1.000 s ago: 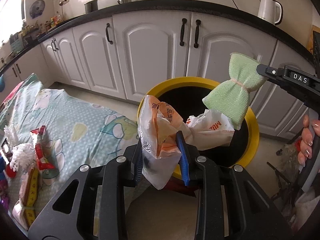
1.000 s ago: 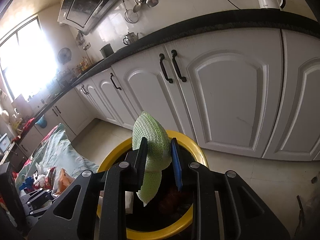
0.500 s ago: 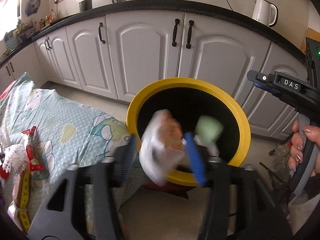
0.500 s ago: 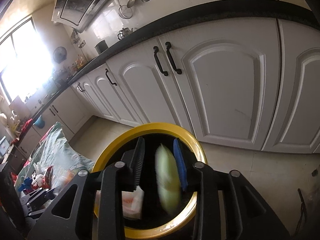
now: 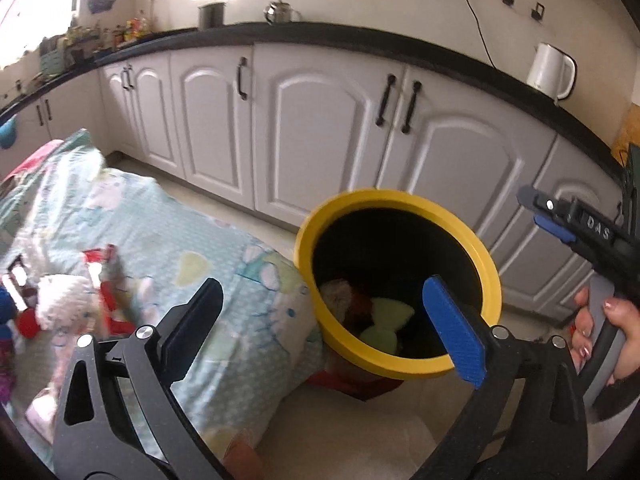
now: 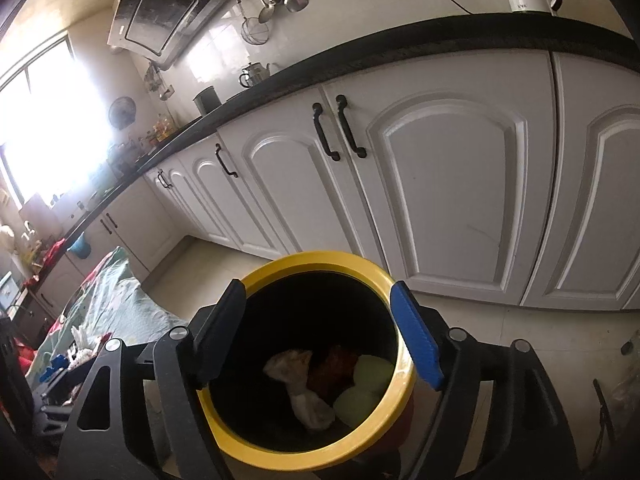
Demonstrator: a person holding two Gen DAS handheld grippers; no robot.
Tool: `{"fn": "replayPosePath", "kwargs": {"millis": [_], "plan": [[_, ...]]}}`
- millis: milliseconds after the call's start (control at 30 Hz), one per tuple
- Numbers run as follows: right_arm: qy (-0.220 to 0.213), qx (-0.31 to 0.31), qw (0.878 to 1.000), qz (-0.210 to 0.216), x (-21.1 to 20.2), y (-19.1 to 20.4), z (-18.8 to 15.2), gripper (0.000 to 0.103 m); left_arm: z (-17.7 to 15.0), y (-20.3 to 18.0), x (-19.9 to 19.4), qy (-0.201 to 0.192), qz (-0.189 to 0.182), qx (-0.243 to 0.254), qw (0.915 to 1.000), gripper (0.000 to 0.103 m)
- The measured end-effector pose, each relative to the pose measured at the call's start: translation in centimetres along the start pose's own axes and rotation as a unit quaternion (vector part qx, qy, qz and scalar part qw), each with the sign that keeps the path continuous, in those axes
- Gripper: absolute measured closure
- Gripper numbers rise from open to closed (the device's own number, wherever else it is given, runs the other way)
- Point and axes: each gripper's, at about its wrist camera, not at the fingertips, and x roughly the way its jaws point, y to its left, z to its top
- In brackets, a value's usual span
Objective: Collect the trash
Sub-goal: 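Carry both items over the yellow bin and open both tools to drop them, then move both open tools back toward the remaining trash on the bed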
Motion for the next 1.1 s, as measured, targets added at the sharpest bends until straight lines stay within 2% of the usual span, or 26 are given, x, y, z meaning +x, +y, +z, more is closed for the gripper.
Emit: {"fn": "replayPosePath", "kwargs": {"millis": [333, 667, 1100], "plan": [[0.001, -0.031, 0.999, 0.043, -0.8, 3.8, 0.5, 0.027, 1.0, 3.4, -3.5, -0.048, 0.04, -0.032, 0.9976, 0.011], [0.013, -0.058, 0.995, 0.086, -1.4, 8.3, -0.1, 0.026, 1.0, 6.9, -6.3, -0.075, 0.066, -0.064, 0.9929, 0.011], [0.033, -0.1, 0.987, 0.119, -1.5, 13.4, -1.8, 0.026, 0.6, 11.0, -9.4, -0.111, 0.112, -0.103, 0.9821, 0.011]]}}
